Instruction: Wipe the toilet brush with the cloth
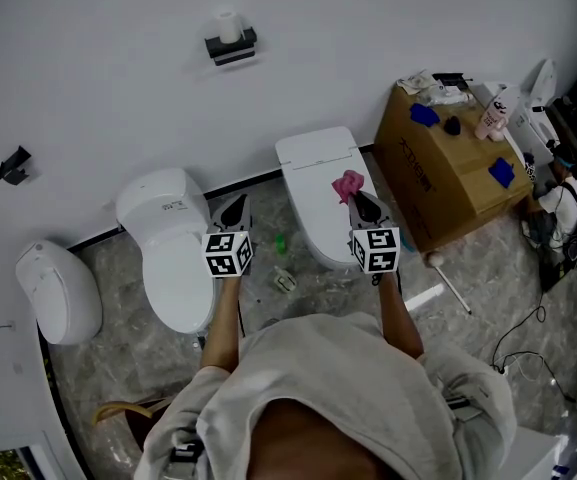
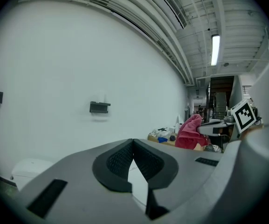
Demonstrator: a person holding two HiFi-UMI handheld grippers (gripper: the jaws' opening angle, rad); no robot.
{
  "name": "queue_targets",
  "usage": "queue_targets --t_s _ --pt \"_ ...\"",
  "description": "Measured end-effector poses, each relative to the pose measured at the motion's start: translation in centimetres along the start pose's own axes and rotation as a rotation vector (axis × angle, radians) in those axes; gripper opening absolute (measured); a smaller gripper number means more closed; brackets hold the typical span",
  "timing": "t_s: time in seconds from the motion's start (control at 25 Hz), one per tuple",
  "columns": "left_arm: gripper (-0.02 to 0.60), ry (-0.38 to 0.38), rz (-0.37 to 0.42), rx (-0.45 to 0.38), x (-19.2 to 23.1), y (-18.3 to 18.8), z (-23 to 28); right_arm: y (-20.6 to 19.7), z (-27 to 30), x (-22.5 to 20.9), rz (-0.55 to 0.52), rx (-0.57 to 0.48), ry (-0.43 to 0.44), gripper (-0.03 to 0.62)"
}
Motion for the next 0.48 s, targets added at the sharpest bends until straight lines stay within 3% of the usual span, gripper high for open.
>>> queue_targets --t_s 0.48 --pt "0.020 -0.007 0.021 0.003 -1.1 0.1 0.0 -0.8 -0.4 -0.2 0.023 0.008 0.006 0.058"
Point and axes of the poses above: the fingertips, and each gripper's own axes: z forward along the fingers, x to its left, y out of its top, the point moved 1 cm from there along -z, backward along the fingers, and after that the axes turned 11 degrees about -z, right-handed, at the moved point
